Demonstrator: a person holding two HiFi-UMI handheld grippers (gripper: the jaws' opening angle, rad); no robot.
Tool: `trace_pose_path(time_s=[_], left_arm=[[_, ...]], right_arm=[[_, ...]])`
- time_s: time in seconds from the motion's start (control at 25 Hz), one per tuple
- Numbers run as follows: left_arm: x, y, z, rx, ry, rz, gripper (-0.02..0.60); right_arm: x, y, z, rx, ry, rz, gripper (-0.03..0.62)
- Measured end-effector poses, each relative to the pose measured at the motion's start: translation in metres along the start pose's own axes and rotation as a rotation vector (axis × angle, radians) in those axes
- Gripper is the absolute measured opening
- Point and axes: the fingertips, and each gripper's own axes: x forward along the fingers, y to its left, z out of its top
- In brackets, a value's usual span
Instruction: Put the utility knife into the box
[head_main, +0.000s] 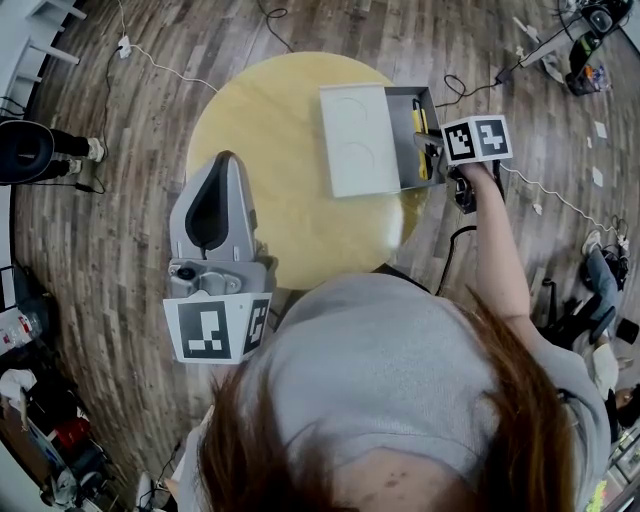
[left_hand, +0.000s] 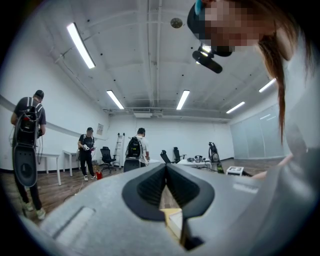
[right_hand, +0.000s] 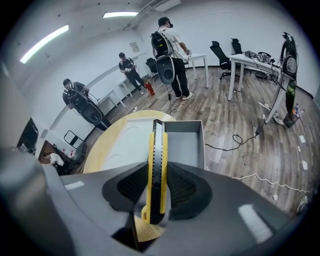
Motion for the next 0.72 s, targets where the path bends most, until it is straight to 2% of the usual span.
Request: trace_pose_path(time_s=[0.72], left_arm=[[-0.004, 0.006, -0.002, -0.009, 0.011, 0.012, -0.006]], right_arm=[[0.055, -0.025, -0.029, 0.063, 0.144, -0.037, 0.121]])
